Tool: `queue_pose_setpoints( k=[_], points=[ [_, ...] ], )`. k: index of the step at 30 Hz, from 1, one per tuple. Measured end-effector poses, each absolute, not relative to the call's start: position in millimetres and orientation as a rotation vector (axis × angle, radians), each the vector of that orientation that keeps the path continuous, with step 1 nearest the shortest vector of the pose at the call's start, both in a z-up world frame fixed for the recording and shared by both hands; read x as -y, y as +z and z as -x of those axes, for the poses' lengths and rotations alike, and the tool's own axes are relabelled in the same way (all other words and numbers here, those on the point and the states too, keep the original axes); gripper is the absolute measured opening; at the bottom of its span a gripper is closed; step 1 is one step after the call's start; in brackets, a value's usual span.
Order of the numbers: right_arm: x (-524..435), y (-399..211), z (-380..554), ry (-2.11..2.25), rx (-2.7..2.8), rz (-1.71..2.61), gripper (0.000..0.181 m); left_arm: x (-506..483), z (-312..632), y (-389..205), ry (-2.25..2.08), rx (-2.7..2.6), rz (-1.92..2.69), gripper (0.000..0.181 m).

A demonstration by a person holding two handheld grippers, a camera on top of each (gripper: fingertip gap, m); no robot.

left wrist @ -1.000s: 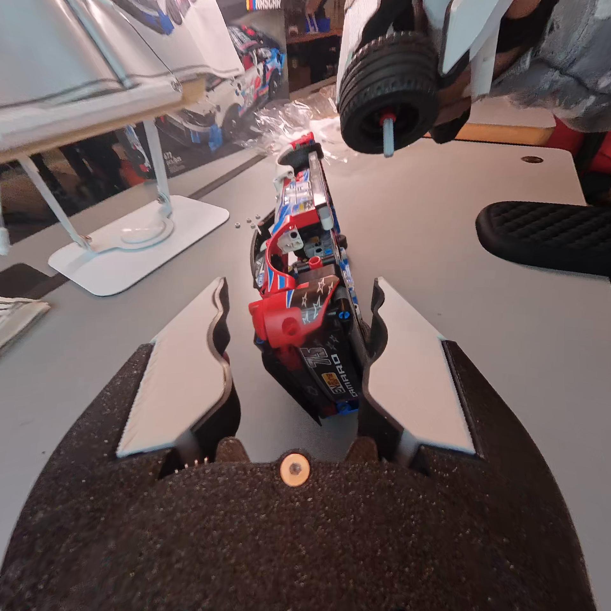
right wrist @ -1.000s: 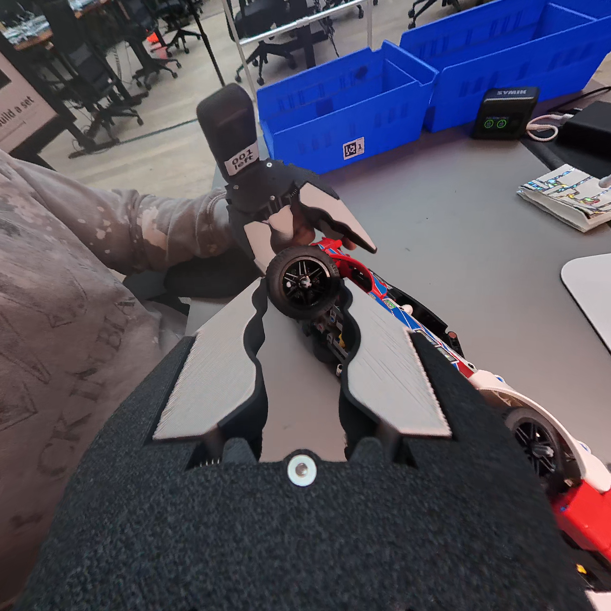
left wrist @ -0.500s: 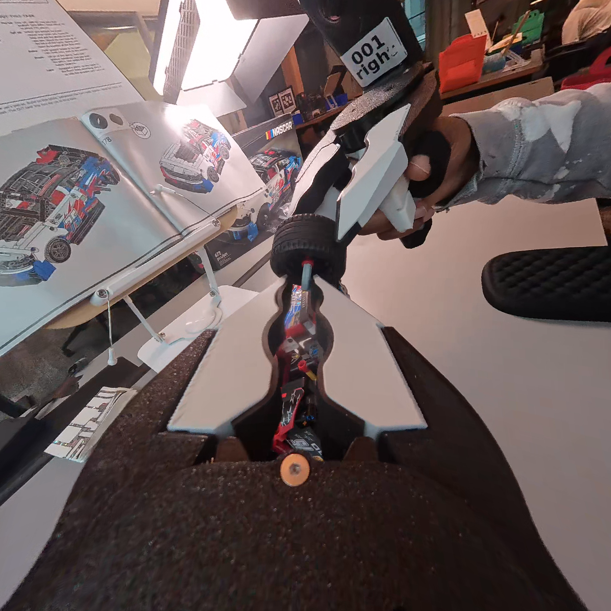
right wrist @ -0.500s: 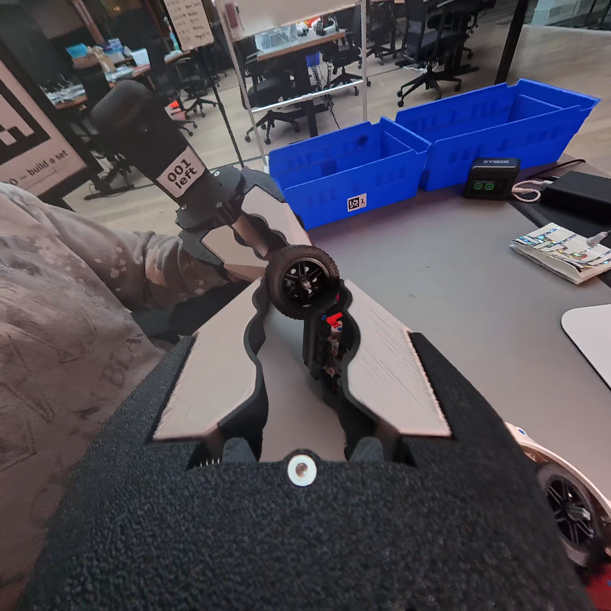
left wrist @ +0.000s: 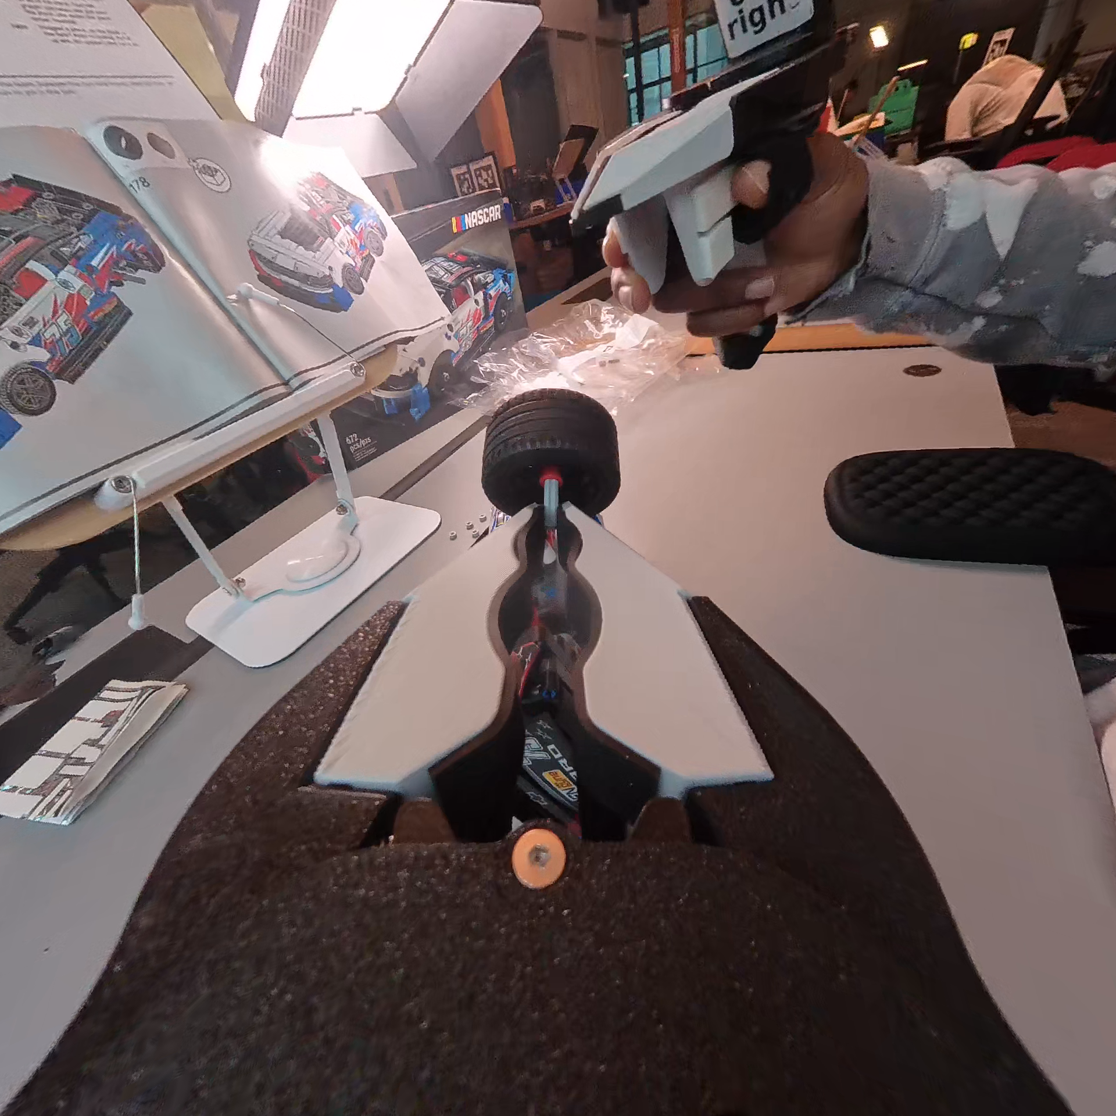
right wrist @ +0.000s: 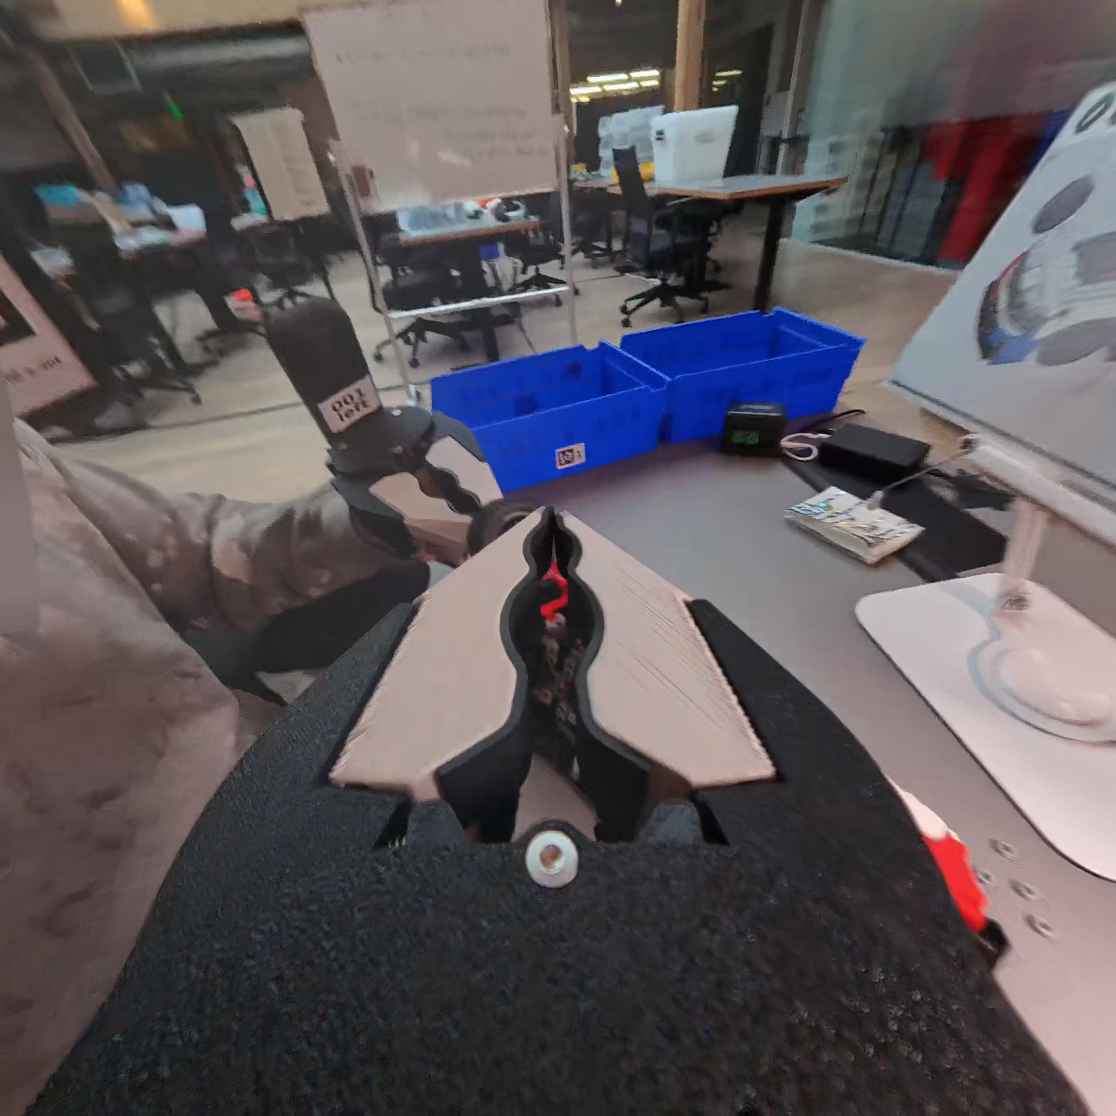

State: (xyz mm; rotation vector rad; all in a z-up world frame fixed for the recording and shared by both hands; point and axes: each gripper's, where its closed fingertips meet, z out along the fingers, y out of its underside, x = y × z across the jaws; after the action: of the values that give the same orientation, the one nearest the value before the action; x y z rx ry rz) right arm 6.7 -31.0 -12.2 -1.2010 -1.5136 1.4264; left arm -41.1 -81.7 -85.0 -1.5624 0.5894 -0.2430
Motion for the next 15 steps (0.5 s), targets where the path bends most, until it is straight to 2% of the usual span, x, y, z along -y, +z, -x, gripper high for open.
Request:
queue_pose_setpoints(
  k=[1, 3, 4, 7, 9, 12, 14, 15],
  points=[
    [30.3, -15.3, -13.3, 1.376, 1.537, 1.210, 0.000, 83.3, 40.1, -85.7, -0.234, -0.600, 1.559, 0.001],
    [31.5, -26.5, -18.6, 1.326, 1.561, 1.249, 0.000, 81.7, 36.3, -87.3, -0.228, -0.613, 1.559, 0.002],
    [35.1, -34.7, -19.4, 1.312, 1.593, 1.257, 0.011, 80.2, 33.0, -88.5, -0.236, -0.626, 1.560, 0.002],
    [59.5, -61.4, -17.1, 1.365, 1.736, 1.305, 0.060, 81.5, 17.8, -88.7, -0.259, -0.696, 1.530, 0.002],
    [69.6, -73.7, -11.3, 1.350, 1.789, 1.281, 0.073, 86.9, 5.7, -87.2, -0.283, -0.740, 1.503, 0.002],
    [90.8, -83.0, -4.4, 1.392, 1.867, 1.226, 0.072, 94.5, -9.4, -87.6, -0.317, -0.789, 1.474, 0.002],
    [100.8, -86.5, -1.4, 1.358, 1.912, 1.164, 0.048, 97.4, -14.4, -90.3, -0.333, -0.810, 1.473, 0.002],
    [100.8, -85.7, -1.3, 1.328, 1.920, 1.125, 0.047, 98.8, -15.2, -90.4, -0.342, -0.812, 1.469, 0.002]
  ],
)
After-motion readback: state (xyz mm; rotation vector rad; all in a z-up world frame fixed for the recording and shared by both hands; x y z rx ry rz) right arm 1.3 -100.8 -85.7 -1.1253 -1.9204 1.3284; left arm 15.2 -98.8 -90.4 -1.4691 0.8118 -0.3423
